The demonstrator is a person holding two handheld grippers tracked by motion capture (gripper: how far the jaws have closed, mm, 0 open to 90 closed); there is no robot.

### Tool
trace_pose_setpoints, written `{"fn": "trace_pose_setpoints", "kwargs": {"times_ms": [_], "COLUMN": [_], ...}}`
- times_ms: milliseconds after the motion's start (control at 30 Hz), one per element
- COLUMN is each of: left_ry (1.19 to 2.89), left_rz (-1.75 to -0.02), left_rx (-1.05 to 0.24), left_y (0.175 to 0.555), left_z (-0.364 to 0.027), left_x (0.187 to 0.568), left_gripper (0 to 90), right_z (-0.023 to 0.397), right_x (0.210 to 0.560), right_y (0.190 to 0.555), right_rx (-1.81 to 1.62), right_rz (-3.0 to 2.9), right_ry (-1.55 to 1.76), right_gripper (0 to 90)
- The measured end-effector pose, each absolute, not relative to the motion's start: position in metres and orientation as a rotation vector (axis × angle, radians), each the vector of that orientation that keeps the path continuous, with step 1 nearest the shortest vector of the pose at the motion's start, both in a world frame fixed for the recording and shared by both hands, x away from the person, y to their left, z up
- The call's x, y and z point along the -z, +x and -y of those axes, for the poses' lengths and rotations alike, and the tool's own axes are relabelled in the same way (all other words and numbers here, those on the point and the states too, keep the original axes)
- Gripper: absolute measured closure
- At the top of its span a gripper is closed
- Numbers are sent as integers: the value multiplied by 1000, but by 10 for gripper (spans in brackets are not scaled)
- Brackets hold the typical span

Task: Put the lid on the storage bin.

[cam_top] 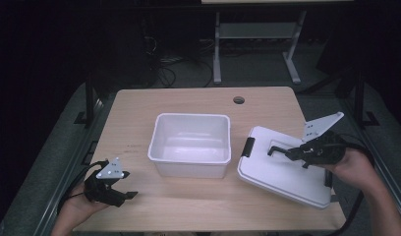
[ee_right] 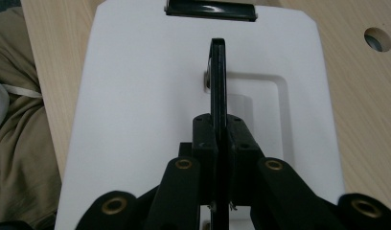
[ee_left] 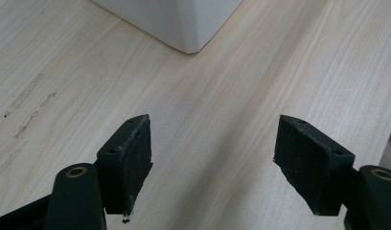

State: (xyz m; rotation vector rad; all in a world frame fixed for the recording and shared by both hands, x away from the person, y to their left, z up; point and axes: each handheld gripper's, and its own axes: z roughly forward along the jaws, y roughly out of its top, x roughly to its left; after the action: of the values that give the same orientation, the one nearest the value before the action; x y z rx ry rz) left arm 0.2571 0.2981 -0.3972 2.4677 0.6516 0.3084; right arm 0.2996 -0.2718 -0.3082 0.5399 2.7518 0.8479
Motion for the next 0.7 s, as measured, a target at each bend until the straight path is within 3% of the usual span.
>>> {"fn": "trace_pose_setpoints", "kwargs": {"times_ms": [700], "left_ry": [2463], "left_rz": [-674], "left_rx": [-306], "left_y": [255], "left_z": [-303], "left_x": [396], "left_gripper": [283], "right_z": [265], "right_x": [269], "right_y": [298], "right_rx": [-876], "right_rz": [-2754], "right_ry": [499], "right_gripper": [840]}}
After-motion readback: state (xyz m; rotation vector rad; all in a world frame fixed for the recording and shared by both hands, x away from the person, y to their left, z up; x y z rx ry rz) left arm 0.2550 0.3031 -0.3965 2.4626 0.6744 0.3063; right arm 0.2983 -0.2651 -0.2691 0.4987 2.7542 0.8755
